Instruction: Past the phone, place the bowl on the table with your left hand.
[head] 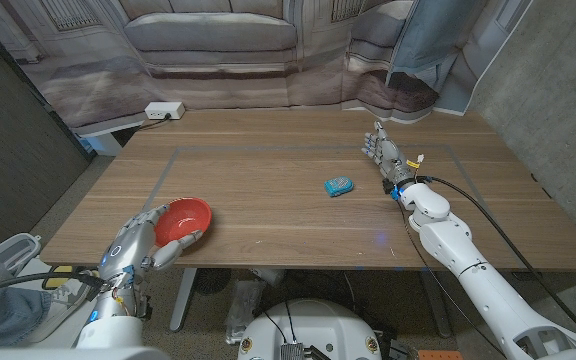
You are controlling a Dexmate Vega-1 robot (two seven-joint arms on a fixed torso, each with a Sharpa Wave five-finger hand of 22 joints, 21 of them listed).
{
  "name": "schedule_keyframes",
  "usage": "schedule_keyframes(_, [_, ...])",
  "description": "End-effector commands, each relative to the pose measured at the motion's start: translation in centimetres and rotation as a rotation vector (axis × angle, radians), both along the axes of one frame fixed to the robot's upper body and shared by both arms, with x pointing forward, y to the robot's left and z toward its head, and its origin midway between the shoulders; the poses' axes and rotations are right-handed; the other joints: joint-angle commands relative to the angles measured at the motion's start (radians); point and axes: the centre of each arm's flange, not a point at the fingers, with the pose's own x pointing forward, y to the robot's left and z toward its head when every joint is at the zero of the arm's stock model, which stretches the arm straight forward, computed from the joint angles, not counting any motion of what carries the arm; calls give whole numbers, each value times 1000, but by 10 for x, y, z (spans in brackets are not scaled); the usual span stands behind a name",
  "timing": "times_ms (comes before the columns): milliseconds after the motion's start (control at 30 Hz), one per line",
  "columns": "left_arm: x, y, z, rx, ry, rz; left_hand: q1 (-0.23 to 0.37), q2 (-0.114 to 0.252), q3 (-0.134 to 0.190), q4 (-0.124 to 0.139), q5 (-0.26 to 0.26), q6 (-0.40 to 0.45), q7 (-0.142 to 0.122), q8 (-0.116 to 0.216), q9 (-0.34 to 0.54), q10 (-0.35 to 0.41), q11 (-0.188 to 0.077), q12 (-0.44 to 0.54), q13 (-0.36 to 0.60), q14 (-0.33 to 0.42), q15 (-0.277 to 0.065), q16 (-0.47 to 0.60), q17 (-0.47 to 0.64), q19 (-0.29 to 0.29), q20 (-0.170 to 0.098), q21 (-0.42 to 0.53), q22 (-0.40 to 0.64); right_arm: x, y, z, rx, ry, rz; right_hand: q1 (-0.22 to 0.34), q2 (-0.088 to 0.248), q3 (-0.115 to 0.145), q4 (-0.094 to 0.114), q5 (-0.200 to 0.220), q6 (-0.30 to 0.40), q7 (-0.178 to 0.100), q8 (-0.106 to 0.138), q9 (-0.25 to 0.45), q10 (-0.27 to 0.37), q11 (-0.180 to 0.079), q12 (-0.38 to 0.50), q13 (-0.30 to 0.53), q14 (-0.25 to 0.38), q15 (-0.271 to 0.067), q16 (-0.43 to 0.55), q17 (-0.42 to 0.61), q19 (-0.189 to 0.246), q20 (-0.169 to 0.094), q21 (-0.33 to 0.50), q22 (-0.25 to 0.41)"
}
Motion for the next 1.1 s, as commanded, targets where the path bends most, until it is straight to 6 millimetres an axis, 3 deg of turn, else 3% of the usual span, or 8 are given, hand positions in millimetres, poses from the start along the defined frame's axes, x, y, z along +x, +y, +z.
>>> schedule_keyframes(33, [6,-3,3,32,19,26,2,-13,-9,-2,7,2,-6,-2,4,3,-5,-2,2,7,-44,-3,1,6,-27,-1,3,0,-3,-2,6,2,-3,6,-3,0,-2,-6,7,10,4,3,7,2,2,4,11,2,0,3,11,-33,0,2])
schedule_keyframes(800, [12,-13,4,124,70,121,7,-29,-33,3,4,18,-17,1,5,15,-21,0,3,15,-54,-1,3,9,-21,-3,4,-5,-7,-6,15,0,-2,8,-1,-1,-5,-6,6,10,3,3,6,2,0,4,15,1,1,3,14,-32,-4,2])
schedule_keyframes(1100, [21,-13,1,128,75,83,12,-30,-40,5,3,35,-21,6,6,26,-22,3,3,22,-57,1,3,11,-20,-3,4,-8,-5,-5,19,-4,-5,8,0,-1,-5,-6,7,9,3,3,6,2,0,4,16,0,0,3,15,-32,-6,2])
